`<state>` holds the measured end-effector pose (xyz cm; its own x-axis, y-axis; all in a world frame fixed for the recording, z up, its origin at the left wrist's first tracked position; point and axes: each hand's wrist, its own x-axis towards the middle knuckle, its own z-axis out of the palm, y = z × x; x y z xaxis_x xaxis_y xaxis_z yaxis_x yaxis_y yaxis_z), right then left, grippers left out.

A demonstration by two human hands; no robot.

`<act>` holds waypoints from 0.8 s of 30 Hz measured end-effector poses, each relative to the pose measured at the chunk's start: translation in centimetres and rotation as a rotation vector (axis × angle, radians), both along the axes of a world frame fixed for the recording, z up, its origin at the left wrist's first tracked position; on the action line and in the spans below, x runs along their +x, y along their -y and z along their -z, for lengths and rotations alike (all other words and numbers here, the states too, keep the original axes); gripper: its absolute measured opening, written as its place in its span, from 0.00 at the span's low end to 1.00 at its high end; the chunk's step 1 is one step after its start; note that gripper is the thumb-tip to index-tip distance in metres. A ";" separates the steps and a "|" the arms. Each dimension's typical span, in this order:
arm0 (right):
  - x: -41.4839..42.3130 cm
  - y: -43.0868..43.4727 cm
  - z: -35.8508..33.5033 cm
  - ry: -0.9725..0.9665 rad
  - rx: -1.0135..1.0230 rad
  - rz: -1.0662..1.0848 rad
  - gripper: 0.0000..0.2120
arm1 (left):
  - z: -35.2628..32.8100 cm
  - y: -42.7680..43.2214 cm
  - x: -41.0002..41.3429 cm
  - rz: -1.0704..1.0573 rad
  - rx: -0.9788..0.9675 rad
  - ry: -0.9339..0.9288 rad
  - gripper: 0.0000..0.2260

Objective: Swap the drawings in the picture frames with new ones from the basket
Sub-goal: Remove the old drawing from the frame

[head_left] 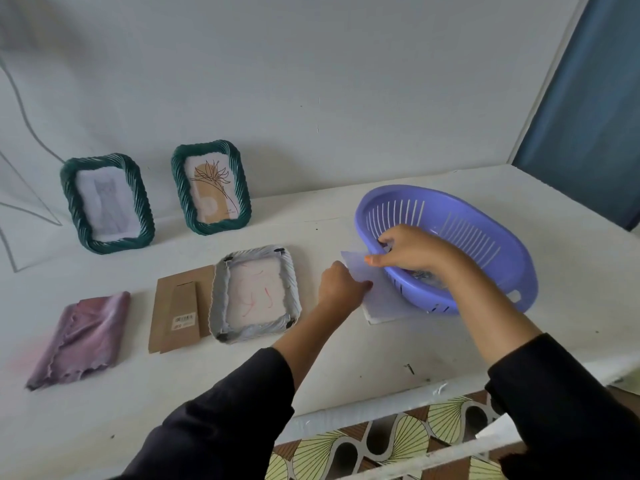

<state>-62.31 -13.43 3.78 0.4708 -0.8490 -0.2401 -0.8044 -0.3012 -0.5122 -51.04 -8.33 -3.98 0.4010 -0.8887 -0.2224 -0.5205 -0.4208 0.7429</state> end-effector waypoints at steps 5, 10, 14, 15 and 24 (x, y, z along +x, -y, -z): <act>-3.1 3.6 -0.6 -0.206 -0.052 0.197 0.21 | -2.5 0.4 0.3 -0.048 -0.258 0.021 0.23; -4.2 4.1 1.3 -0.631 0.144 0.226 0.32 | -4.7 1.6 -0.1 0.169 -0.207 -0.111 0.22; -4.5 3.6 2.4 -0.691 0.174 0.202 0.30 | -4.7 1.8 -0.1 0.232 -0.154 -0.107 0.20; -4.5 3.6 2.4 -0.693 0.165 0.205 0.30 | -4.7 1.9 0.0 0.237 -0.152 -0.110 0.20; -4.9 4.0 2.5 -0.606 -0.054 0.371 0.21 | -4.6 2.2 0.3 0.274 -0.162 -0.105 0.21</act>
